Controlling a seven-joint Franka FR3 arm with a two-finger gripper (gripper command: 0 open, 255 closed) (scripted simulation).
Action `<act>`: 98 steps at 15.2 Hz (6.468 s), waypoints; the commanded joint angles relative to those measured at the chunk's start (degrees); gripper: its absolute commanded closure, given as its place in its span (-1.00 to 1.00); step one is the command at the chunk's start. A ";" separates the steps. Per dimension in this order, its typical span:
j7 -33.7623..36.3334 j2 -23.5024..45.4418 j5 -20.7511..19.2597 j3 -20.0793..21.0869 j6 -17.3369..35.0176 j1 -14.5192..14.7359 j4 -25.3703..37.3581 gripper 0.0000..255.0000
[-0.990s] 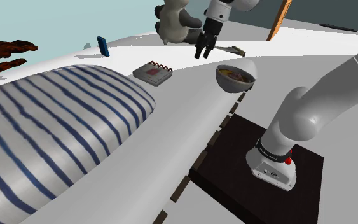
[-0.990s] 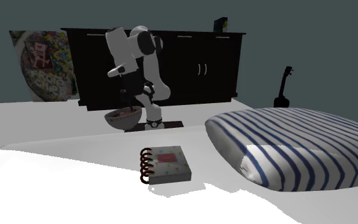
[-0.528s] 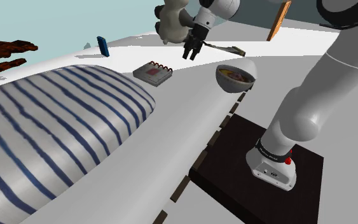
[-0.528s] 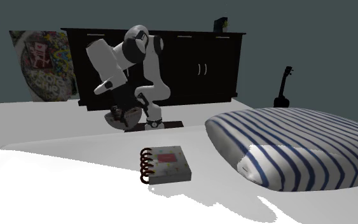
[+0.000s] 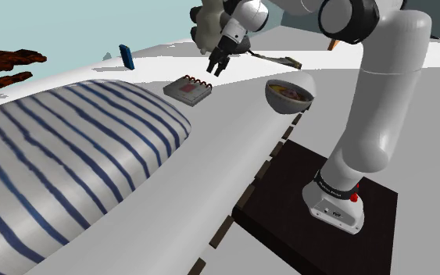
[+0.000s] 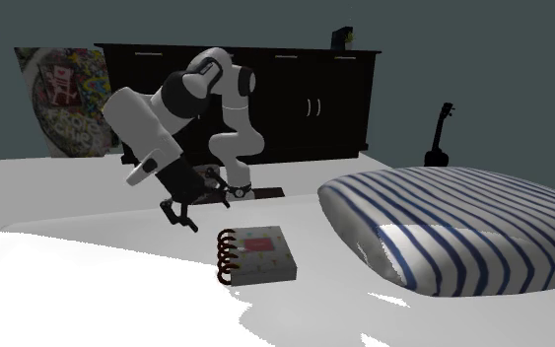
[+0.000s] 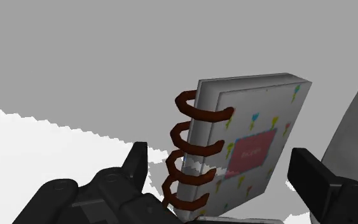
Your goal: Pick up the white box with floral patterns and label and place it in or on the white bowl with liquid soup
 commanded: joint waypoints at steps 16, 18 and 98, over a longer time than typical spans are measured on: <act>-4.14 14.37 9.46 3.83 -0.98 -2.82 12.09 -1.00; -4.14 14.37 9.46 3.83 -0.98 -2.82 12.09 -1.00; -13.96 -35.73 -19.50 -12.32 -24.95 -16.42 -20.12 1.00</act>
